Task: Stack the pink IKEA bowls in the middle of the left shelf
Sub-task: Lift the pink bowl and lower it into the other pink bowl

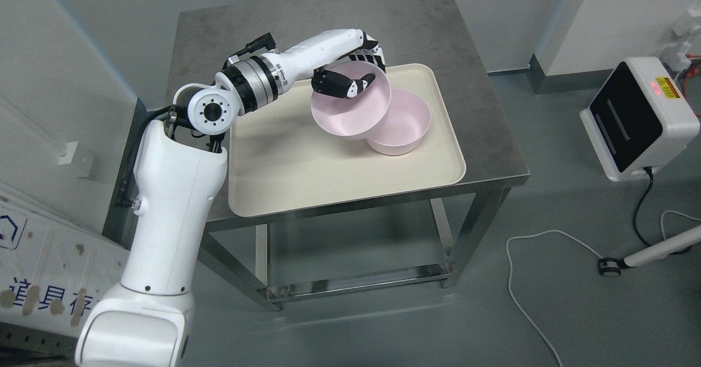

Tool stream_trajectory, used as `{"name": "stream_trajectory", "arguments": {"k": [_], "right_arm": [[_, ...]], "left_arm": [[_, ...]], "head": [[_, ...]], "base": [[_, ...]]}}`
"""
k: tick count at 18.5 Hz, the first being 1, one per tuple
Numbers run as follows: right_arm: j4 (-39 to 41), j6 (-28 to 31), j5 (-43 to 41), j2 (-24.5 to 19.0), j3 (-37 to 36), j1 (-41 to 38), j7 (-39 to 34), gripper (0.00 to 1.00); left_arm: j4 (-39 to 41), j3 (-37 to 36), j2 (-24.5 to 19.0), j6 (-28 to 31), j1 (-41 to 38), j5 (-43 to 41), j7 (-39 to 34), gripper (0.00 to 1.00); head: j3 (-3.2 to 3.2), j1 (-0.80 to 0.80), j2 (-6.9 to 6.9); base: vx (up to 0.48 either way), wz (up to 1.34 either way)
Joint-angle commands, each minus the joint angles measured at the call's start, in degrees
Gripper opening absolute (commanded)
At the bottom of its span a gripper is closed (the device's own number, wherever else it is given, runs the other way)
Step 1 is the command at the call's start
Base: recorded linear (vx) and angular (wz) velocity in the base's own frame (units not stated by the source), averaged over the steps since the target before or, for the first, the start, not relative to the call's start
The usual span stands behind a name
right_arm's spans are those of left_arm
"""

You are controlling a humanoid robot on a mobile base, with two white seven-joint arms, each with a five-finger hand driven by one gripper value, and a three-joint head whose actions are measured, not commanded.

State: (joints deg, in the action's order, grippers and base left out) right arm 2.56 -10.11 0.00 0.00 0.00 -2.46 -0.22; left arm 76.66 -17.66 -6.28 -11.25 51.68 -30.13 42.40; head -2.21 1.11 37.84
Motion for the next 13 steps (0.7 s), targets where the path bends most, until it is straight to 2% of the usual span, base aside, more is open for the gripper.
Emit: {"name": "stream_trajectory", "arguments": {"k": [1, 7, 13], "right_arm": [[0.0, 0.0, 0.4, 1.0, -0.6, 0.0, 0.0, 1.00], [0.0, 0.0, 0.4, 1.0, -0.6, 0.0, 0.0, 1.00], [0.0, 0.0, 0.4, 1.0, -0.6, 0.0, 0.0, 1.00]], "left_arm": [[-9.9, -12.6, 5.3, 0.0, 6.4, -4.0, -4.0, 0.01], [-10.7, -10.4, 5.3, 0.0, 6.2, -7.5, -3.4, 0.02], [-10.7, -9.0, 5.3, 0.0, 5.8, -7.5, -2.9, 0.02]], "head": [[0.00, 0.00, 0.00], [0.00, 0.00, 0.00], [0.00, 0.00, 0.00]], "base": [[0.000, 0.00], [0.000, 0.00], [0.000, 0.00]]}}
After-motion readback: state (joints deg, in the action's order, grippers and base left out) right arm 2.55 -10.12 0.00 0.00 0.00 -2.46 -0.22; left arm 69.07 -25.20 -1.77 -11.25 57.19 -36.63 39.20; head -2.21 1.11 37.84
